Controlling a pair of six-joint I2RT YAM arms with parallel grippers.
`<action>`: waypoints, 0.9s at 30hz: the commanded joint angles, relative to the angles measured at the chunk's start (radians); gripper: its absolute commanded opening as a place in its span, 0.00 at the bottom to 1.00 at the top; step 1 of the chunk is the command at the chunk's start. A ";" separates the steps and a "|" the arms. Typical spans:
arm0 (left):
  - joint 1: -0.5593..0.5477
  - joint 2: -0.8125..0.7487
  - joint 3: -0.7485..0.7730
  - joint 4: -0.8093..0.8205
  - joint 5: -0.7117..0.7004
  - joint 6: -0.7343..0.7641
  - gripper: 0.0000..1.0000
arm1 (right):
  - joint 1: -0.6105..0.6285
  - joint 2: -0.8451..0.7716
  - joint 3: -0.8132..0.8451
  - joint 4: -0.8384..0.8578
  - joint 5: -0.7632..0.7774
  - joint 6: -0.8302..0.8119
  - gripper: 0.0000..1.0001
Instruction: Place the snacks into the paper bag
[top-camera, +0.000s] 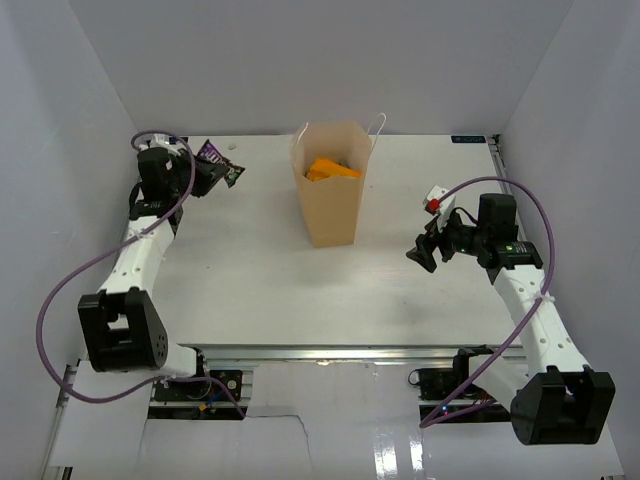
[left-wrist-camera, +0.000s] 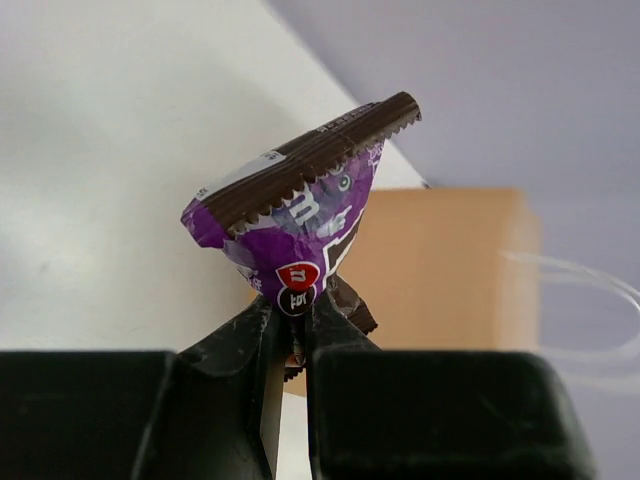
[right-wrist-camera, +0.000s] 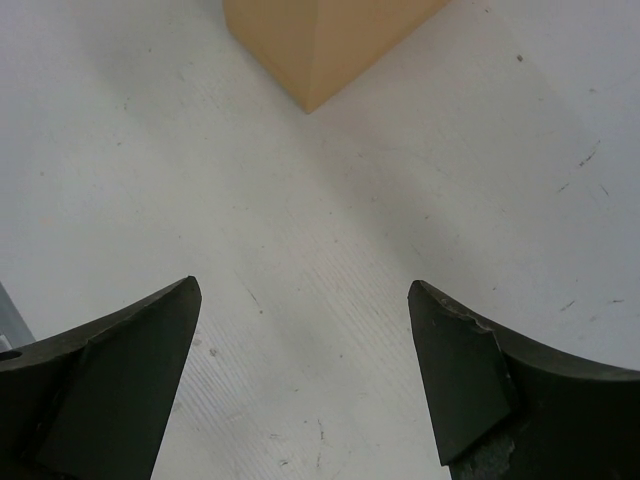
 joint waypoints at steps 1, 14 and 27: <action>-0.050 -0.129 -0.011 0.187 0.179 0.133 0.19 | -0.008 0.009 0.050 -0.010 -0.051 -0.002 0.90; -0.478 -0.029 0.458 -0.048 0.075 0.498 0.19 | -0.018 -0.002 0.044 -0.010 -0.046 0.007 0.91; -0.650 0.342 0.861 -0.283 -0.254 0.694 0.22 | -0.031 -0.037 0.021 -0.007 -0.035 0.015 0.91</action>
